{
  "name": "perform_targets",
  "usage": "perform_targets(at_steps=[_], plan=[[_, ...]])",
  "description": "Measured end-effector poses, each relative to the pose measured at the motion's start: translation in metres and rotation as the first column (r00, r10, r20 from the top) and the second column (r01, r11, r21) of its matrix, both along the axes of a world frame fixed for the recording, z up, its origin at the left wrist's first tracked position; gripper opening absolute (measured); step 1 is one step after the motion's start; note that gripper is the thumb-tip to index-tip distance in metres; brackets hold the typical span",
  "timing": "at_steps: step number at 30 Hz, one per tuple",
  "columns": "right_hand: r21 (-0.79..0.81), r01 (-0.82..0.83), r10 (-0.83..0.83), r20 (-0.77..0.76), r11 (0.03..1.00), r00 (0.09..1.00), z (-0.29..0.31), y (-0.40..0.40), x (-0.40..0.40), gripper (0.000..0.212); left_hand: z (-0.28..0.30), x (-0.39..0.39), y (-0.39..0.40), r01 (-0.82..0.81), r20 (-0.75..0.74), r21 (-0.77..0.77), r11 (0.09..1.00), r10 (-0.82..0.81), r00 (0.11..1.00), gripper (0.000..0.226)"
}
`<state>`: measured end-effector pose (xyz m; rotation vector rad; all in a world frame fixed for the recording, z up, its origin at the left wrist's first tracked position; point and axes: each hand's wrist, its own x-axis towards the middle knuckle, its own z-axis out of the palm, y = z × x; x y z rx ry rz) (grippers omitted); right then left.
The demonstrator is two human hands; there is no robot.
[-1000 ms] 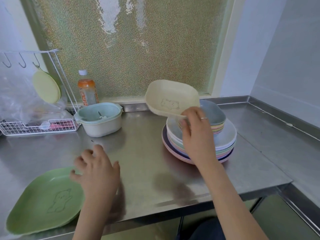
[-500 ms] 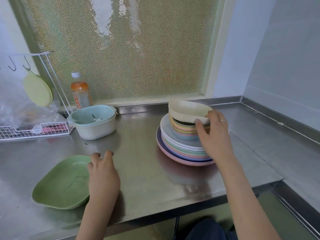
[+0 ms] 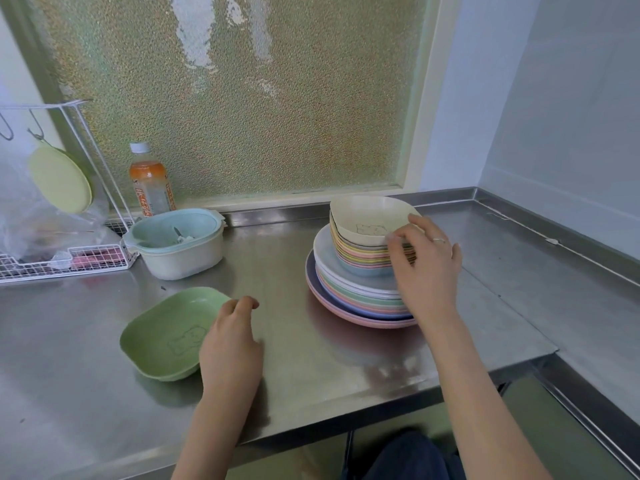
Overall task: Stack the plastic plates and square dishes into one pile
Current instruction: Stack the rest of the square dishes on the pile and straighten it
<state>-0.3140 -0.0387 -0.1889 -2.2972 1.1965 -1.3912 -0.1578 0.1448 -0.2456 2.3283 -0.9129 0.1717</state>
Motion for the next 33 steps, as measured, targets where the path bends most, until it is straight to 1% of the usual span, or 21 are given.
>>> perform_targets(at_steps=[5,8,11,14,16,18,19,21,22,23,24,25,26,27,28,29,30,31,33], plan=[[0.059,0.039,-0.040,0.005,0.998,0.999,0.000,-0.002,0.004,0.017,0.000,-0.007,-0.006,0.029,0.037,0.009,1.000,-0.029,0.999,0.054],[0.010,0.018,-0.018,-0.010,1.000,1.000,0.005,0.001,0.010,0.016,-0.001,-0.010,-0.008,0.048,0.047,0.017,0.999,-0.049,0.998,0.053],[-0.002,-0.032,0.031,-0.138,0.999,0.990,0.008,0.006,0.020,0.027,-0.003,-0.012,-0.008,0.074,0.044,0.011,0.997,-0.074,0.996,0.050],[0.052,0.013,0.003,-0.290,0.999,0.957,0.005,0.009,0.028,0.032,-0.003,-0.012,-0.008,0.065,0.056,-0.002,0.998,-0.065,0.996,0.050],[0.067,0.038,-0.014,-0.324,0.997,0.946,0.005,0.008,0.029,0.034,-0.002,-0.013,-0.008,0.055,0.079,-0.014,0.998,-0.054,0.995,0.052],[0.070,0.042,-0.019,-0.297,0.997,0.955,0.007,0.010,0.029,0.031,-0.002,-0.014,-0.008,0.038,0.104,-0.030,0.999,-0.035,0.994,0.055],[0.050,0.038,-0.025,-0.247,0.998,0.969,0.006,0.014,0.029,0.027,-0.002,-0.014,-0.008,0.030,0.117,-0.042,0.999,-0.025,0.993,0.057],[-0.072,0.004,-0.010,-0.092,0.997,0.996,0.004,0.027,0.030,0.021,-0.002,-0.016,-0.008,0.016,0.143,-0.078,0.997,-0.005,0.990,0.059],[-0.152,-0.051,0.048,-0.022,0.987,0.999,0.001,0.036,0.031,0.022,-0.002,-0.017,-0.008,0.013,0.156,-0.100,0.995,0.003,0.988,0.059],[-0.218,-0.142,0.148,0.010,0.965,0.989,-0.003,0.044,0.033,0.027,-0.001,-0.019,-0.008,0.014,0.166,-0.121,0.993,0.006,0.986,0.059],[-0.248,-0.266,0.274,-0.003,0.932,0.962,-0.008,0.053,0.037,0.035,0.001,-0.020,-0.008,0.016,0.172,-0.146,0.989,0.009,0.985,0.057],[-0.225,-0.396,0.396,-0.048,0.890,0.917,-0.013,0.063,0.042,0.043,0.002,-0.021,-0.008,0.015,0.172,-0.175,0.984,0.016,0.985,0.054],[-0.151,-0.507,0.496,-0.104,0.849,0.862,-0.019,0.071,0.046,0.050,0.002,-0.021,-0.008,0.015,0.166,-0.207,0.978,0.020,0.986,0.051],[-0.039,-0.585,0.573,-0.156,0.810,0.804,-0.027,0.079,0.051,0.058,0.002,-0.020,-0.008,0.021,0.156,-0.241,0.970,0.017,0.988,0.047],[0.080,-0.626,0.628,-0.200,0.776,0.752,-0.035,0.084,0.055,0.065,0.001,-0.019,-0.007,0.036,0.143,-0.280,0.959,0.005,0.990,0.044],[0.183,-0.636,0.662,-0.240,0.750,0.711,-0.044,0.088,0.059,0.070,-0.001,-0.017,-0.006,0.052,0.122,-0.322,0.945,-0.013,0.992,0.042],[0.260,-0.626,0.678,-0.277,0.735,0.681,-0.053,0.090,0.062,0.071,-0.003,-0.014,-0.005,0.068,0.094,-0.364,0.929,-0.036,0.995,0.040],[0.298,-0.610,0.679,-0.309,0.734,0.666,-0.061,0.092,0.064,0.068,-0.005,-0.012,-0.003,0.086,0.068,-0.399,0.913,-0.064,0.996,0.038],[0.273,-0.586,0.646,-0.351,0.763,0.678,-0.070,0.094,0.067,0.054,-0.007,-0.007,0.000,0.116,0.015,-0.430,0.895,-0.121,0.993,0.038]])
